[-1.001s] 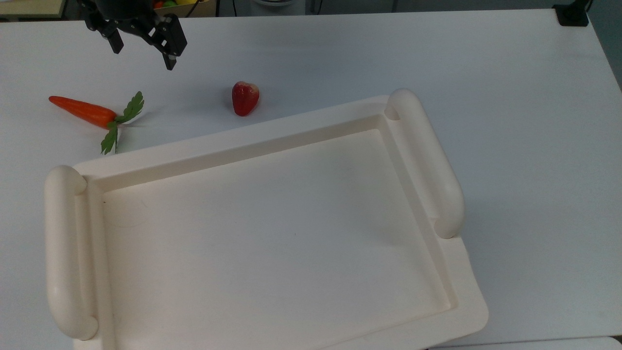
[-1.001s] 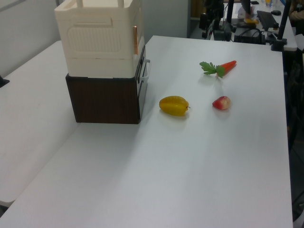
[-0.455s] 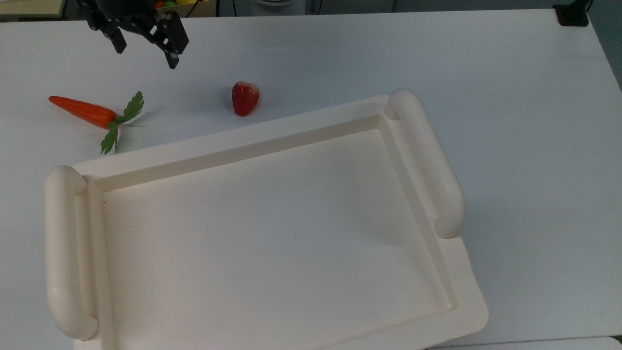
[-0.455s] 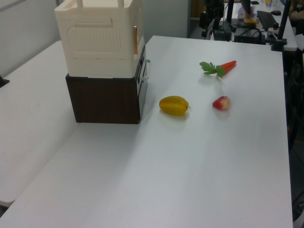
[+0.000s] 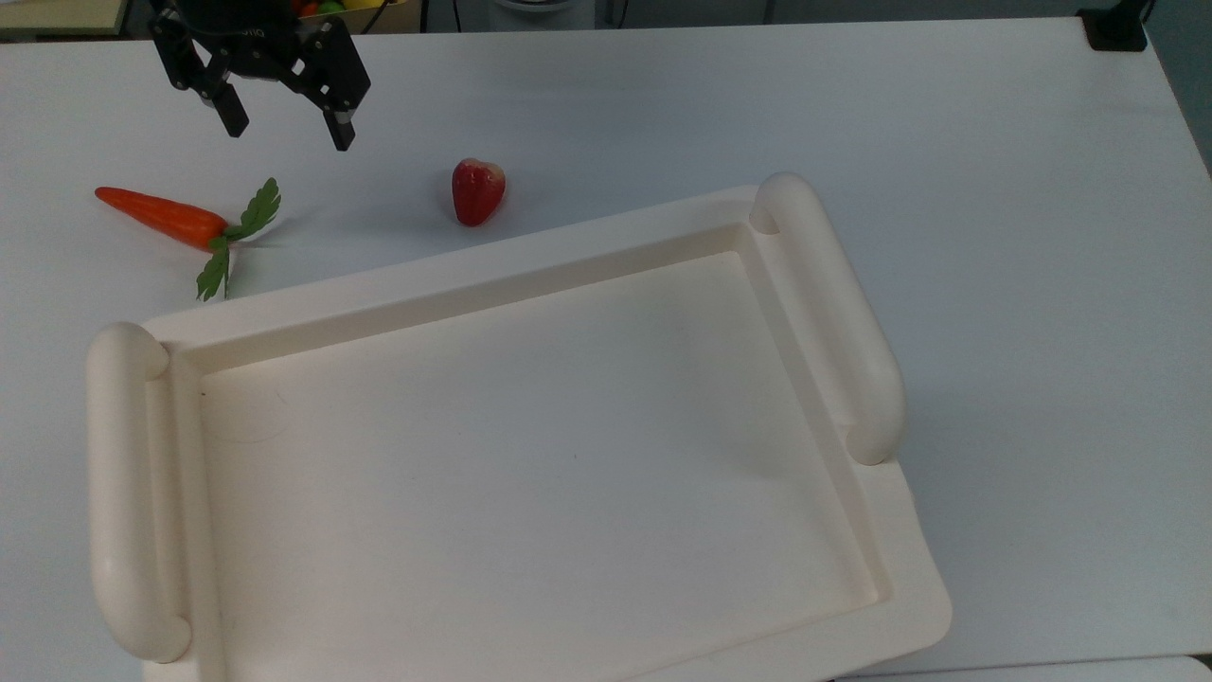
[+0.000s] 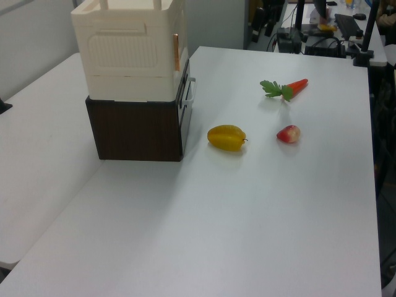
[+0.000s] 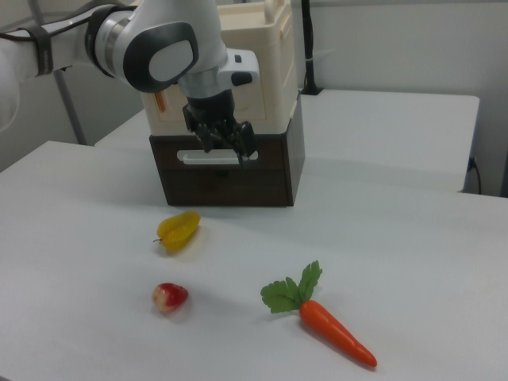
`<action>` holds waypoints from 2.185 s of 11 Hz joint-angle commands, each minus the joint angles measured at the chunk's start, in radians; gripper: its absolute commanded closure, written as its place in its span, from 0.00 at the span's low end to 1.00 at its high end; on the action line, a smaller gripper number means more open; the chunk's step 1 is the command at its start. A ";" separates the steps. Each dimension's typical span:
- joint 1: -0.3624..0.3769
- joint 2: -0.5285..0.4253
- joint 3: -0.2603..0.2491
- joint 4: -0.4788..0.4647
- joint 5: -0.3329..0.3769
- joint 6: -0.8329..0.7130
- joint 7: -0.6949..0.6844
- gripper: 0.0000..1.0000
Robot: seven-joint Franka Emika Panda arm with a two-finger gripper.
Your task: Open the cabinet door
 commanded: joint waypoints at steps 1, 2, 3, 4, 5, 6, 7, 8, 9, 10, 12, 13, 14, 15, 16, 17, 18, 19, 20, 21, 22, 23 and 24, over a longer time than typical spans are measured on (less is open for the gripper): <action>0.025 0.013 0.017 0.012 0.042 0.131 -0.042 0.00; 0.052 0.027 0.019 0.012 0.048 0.205 -0.044 0.00; 0.072 0.033 0.019 0.013 0.050 0.251 -0.043 0.00; 0.090 0.036 0.019 0.013 0.049 0.289 -0.042 0.00; 0.123 0.038 0.019 0.013 0.048 0.346 -0.039 0.00; 0.152 0.042 0.019 0.013 0.048 0.409 -0.033 0.00; 0.182 0.059 0.019 0.024 0.050 0.470 -0.027 0.00; 0.207 0.091 0.019 0.042 0.049 0.516 -0.009 0.00; 0.225 0.123 0.020 0.067 0.047 0.573 0.017 0.00; 0.232 0.148 0.019 0.079 0.047 0.624 0.039 0.00; 0.236 0.194 0.030 0.102 0.047 0.739 0.068 0.00; 0.242 0.206 0.037 0.110 0.045 0.776 0.074 0.00; 0.247 0.220 0.043 0.114 0.045 0.817 0.083 0.00; 0.247 0.220 0.054 0.114 0.039 0.825 0.085 0.00; 0.250 0.214 0.060 0.111 0.032 0.821 0.080 0.00; 0.268 0.196 0.060 0.104 0.027 0.805 0.074 0.00; 0.285 0.167 0.062 0.081 0.019 0.751 0.056 0.00; 0.287 0.152 0.062 0.076 0.019 0.701 0.030 0.00; 0.287 0.135 0.062 0.081 0.027 0.630 0.004 0.00; 0.289 0.128 0.060 0.084 0.026 0.580 -0.003 0.00; 0.292 0.119 0.062 0.082 0.027 0.555 -0.018 0.00; 0.298 0.116 0.062 0.082 0.029 0.528 -0.029 0.02; 0.301 0.115 0.062 0.084 0.032 0.505 -0.041 0.03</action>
